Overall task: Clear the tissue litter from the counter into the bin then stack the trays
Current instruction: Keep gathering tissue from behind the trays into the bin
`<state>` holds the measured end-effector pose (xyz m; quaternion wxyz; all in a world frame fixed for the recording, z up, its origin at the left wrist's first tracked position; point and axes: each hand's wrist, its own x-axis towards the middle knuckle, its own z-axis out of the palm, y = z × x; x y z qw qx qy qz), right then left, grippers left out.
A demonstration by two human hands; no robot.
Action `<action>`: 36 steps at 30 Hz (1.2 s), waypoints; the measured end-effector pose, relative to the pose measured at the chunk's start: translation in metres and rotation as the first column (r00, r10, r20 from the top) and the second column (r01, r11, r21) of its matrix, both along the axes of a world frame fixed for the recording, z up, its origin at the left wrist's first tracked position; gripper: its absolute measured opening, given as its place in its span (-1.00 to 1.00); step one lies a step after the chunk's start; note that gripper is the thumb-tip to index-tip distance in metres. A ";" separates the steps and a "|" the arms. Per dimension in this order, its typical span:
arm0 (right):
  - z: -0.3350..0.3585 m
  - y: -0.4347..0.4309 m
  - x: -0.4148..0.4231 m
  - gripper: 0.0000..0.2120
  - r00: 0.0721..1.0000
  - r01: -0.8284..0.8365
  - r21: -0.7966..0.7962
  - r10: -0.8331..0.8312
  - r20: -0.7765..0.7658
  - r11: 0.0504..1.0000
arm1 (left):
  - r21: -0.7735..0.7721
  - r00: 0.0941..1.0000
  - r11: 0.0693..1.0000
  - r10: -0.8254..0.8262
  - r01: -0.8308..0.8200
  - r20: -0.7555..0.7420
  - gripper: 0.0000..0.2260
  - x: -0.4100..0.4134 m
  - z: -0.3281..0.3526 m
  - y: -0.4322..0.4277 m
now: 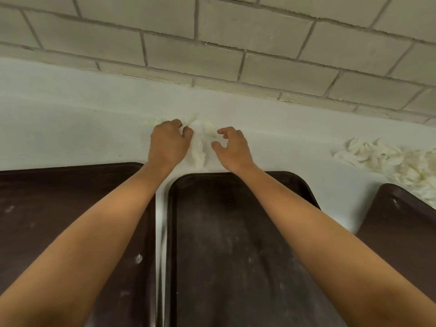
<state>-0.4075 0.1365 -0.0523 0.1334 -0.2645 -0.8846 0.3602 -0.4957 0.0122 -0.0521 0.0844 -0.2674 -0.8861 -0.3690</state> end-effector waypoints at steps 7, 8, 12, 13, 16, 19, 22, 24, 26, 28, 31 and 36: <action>-0.009 -0.008 -0.065 -0.53 0.990 -0.045 0.198 0.017 0.139 0.979 | 0.120 0.983 0.985 0.106 -0.124 0.149 -0.62 -0.023 0.002 -0.013; -0.011 -0.010 -0.072 -0.53 0.986 -0.069 0.233 0.030 0.165 0.970 | 0.120 0.979 0.984 0.112 -0.133 0.168 -0.63 -0.025 0.001 -0.013; -0.020 -0.014 -0.087 -0.45 0.952 -0.197 0.337 0.097 0.291 0.921 | 0.129 0.979 0.984 0.101 -0.125 0.177 -0.63 -0.028 -0.005 -0.011; -0.023 -0.015 -0.088 -0.41 0.938 -0.235 0.369 0.110 0.329 0.899 | 0.134 0.980 0.984 0.091 -0.116 0.177 -0.62 -0.028 -0.008 -0.011; -0.029 -0.017 -0.089 -0.43 0.919 -0.287 0.410 0.128 0.373 0.866 | 0.140 0.984 0.985 0.075 -0.098 0.159 -0.61 -0.028 -0.013 -0.007; -0.030 -0.017 -0.090 -0.57 0.948 -0.243 0.440 0.115 0.298 0.865 | 0.147 0.985 0.985 0.068 -0.092 0.159 -0.62 -0.030 -0.016 -0.004; -0.029 -0.016 -0.088 -0.61 0.945 -0.268 0.472 0.134 0.300 0.840 | 0.171 0.986 0.981 0.066 -0.092 0.151 -0.62 -0.031 -0.017 -0.002; -0.026 -0.014 -0.087 -0.61 0.922 -0.333 0.454 0.184 0.342 0.827 | 0.181 0.987 0.979 0.070 -0.096 0.147 -0.61 -0.028 -0.017 -0.001; -0.020 -0.010 -0.083 -0.71 0.914 -0.354 0.381 0.228 0.336 0.854 | 0.190 0.986 0.978 0.064 -0.092 0.152 -0.61 -0.025 -0.016 0.000; -0.016 -0.007 -0.077 -0.87 0.928 -0.322 0.318 0.230 0.293 0.892 | 0.201 0.986 0.976 0.056 -0.087 0.158 -0.61 -0.021 -0.014 0.002; -0.014 -0.002 -0.068 -0.77 0.964 -0.223 0.287 0.168 0.205 0.932 | 0.206 0.987 0.975 0.055 -0.086 0.153 -0.61 -0.016 -0.009 0.004; -0.007 0.002 -0.050 -0.60 0.988 -0.151 0.272 0.140 0.058 0.950 | 0.214 0.988 0.973 0.053 -0.083 0.142 -0.60 -0.005 0.003 0.005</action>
